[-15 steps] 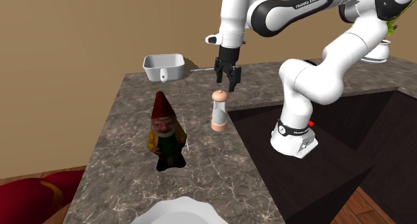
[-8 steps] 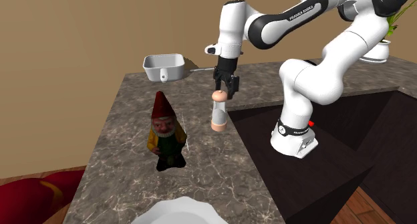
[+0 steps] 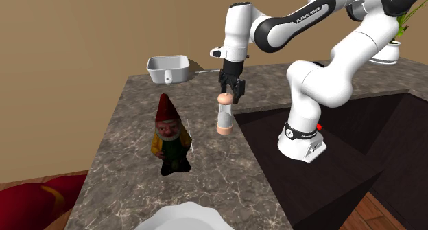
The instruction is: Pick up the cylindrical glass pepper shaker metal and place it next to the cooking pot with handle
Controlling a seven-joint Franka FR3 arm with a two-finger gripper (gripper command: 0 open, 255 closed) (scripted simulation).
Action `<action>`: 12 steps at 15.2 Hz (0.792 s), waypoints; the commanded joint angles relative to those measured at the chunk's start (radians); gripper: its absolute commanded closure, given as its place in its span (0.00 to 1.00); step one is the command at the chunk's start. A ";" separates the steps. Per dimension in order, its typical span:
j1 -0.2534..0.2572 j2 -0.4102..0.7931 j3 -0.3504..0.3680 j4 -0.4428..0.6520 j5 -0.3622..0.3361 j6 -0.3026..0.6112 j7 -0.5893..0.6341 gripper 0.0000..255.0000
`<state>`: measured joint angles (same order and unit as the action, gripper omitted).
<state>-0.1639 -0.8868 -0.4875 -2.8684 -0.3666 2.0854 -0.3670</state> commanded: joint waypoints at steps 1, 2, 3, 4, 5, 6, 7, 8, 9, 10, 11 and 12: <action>0.000 0.000 0.000 0.000 0.000 0.000 0.000 1.00; 0.000 0.000 0.000 0.000 0.000 0.000 0.000 1.00; 0.000 0.000 0.000 0.000 0.000 0.000 0.000 1.00; 0.000 0.000 0.000 0.000 0.000 0.000 0.000 1.00; 0.000 0.000 0.000 0.000 0.000 0.000 0.000 1.00; 0.000 0.000 0.000 0.000 0.000 0.000 0.000 1.00; 0.000 0.000 0.000 0.000 0.000 0.000 0.000 1.00; 0.000 0.000 0.000 0.000 0.000 0.000 0.000 1.00; 0.000 -0.001 0.000 0.000 0.000 -0.001 0.000 1.00; 0.000 0.000 0.000 0.000 0.000 0.000 0.000 1.00; 0.002 -0.007 0.006 0.010 0.005 -0.017 0.000 1.00; 0.003 -0.013 0.011 0.020 0.010 -0.033 0.000 1.00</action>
<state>-0.1613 -0.8927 -0.4814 -2.8561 -0.3606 2.0677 -0.3667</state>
